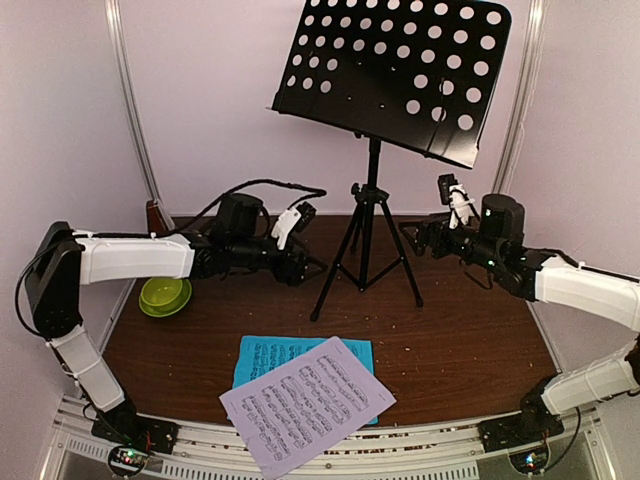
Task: Set up the instrument practice props
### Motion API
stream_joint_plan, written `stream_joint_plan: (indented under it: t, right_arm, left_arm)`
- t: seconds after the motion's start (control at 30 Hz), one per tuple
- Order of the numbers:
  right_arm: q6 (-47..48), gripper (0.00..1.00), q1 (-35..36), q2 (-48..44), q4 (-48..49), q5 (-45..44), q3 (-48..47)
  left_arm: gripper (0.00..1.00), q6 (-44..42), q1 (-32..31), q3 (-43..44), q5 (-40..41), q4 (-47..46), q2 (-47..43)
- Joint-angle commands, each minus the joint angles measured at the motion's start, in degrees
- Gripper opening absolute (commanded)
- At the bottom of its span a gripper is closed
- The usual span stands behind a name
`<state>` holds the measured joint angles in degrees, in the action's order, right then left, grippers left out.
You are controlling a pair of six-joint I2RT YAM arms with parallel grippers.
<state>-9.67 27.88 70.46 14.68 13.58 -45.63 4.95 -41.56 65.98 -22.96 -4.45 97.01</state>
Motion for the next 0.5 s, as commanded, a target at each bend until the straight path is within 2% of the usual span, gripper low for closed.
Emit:
stream_joint_plan:
  t: [0.0, 0.23, 0.47]
  right_arm:
    - [2.07, 0.94, -0.84, 0.56, -6.09, -3.77, 0.31]
    - [3.89, 0.89, -2.51, 7.14, -9.5, -5.33, -2.04]
    - [5.76, 0.84, -2.65, 12.25, -6.77, -4.49, -2.45]
  left_arm:
    - [0.72, 1.88, 0.08, 0.87, -2.19, -2.64, 2.46]
    - [0.7, 3.05, -0.45, 2.87, -2.25, -3.14, 5.61]
    - [0.69, 3.71, -0.72, 5.68, -2.45, -2.71, 9.15]
